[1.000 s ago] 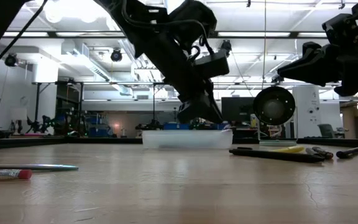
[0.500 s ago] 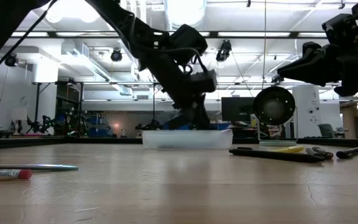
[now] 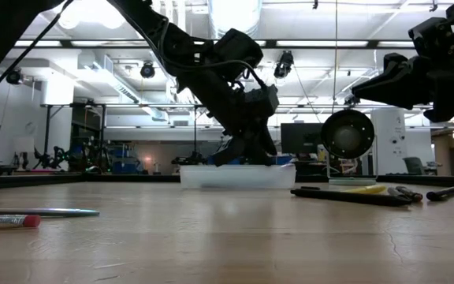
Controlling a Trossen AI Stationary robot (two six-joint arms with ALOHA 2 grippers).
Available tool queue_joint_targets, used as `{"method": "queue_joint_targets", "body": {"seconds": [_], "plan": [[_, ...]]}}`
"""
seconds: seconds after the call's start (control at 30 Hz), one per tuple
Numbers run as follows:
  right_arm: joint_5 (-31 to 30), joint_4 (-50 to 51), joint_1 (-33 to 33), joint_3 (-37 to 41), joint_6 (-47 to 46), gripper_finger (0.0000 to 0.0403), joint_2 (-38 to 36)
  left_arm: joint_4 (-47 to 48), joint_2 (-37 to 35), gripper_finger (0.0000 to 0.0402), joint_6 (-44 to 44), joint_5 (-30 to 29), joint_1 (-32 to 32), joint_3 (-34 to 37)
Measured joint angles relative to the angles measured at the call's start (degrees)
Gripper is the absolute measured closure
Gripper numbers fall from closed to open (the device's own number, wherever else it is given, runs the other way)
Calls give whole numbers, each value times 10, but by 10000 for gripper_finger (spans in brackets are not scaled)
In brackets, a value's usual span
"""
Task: Pick & place school supplies into a supply box
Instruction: Put the purple pen into the black box
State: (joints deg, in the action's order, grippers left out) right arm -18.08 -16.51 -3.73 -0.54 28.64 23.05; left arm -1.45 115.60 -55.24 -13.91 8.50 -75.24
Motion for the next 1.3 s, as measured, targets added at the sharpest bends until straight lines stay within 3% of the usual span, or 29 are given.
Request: {"method": "queue_joint_targets", "body": {"seconds": [0.67,0.77,0.9,0.97,1.3], "plan": [[0,0,0,0,0,335,0,-15,68,270,-17,4,34,-48],[0,0,0,0,0,335,0,-14,76,296,-15,4,34,-56],[0,0,0,0,-1,335,0,-15,82,373,-14,0,34,-60],[0,0,0,0,0,335,0,-11,82,384,-7,-1,34,-62],[0,0,0,0,0,335,0,15,83,385,2,-158,12,-75]]}}
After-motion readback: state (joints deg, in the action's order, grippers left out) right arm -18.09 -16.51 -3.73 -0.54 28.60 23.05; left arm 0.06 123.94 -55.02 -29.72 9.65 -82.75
